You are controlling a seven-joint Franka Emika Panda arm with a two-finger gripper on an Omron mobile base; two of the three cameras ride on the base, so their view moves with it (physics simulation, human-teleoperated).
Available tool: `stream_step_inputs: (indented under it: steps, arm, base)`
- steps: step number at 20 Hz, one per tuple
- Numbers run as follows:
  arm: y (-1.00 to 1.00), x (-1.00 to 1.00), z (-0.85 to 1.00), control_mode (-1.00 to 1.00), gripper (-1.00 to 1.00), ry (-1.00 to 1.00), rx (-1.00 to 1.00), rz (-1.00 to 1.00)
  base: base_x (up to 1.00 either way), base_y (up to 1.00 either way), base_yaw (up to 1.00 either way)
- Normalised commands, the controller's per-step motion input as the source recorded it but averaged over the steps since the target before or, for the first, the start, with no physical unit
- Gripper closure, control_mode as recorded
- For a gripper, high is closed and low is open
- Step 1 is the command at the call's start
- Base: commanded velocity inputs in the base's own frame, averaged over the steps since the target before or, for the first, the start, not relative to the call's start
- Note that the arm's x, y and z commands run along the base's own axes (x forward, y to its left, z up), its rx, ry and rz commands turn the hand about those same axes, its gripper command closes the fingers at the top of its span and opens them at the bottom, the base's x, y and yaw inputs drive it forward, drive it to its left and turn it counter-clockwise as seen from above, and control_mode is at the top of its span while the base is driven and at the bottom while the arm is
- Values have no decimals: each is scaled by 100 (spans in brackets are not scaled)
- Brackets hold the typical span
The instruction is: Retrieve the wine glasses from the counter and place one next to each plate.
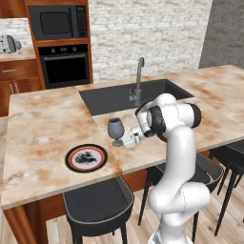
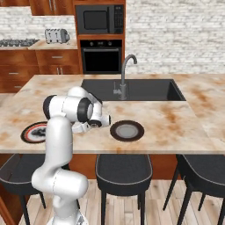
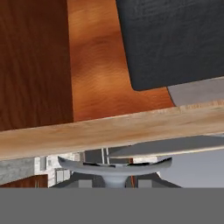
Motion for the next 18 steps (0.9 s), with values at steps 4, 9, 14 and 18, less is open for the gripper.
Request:
stream_step_inputs:
  steps: [4,9,14,18]
  arm:
    - [-21,-1,2,-100,-100,0,4,0]
    - [-69,-34,0,-100,-100,0,7,0]
    - [-96,-55,0,-100,-100,-4,1,4]
    - [-86,-41,53,-100,-100,-14,12,9]
  base:
    - [0,0,0]
    - [0,0,0]
    - [0,0,0]
    - [0,0,0]
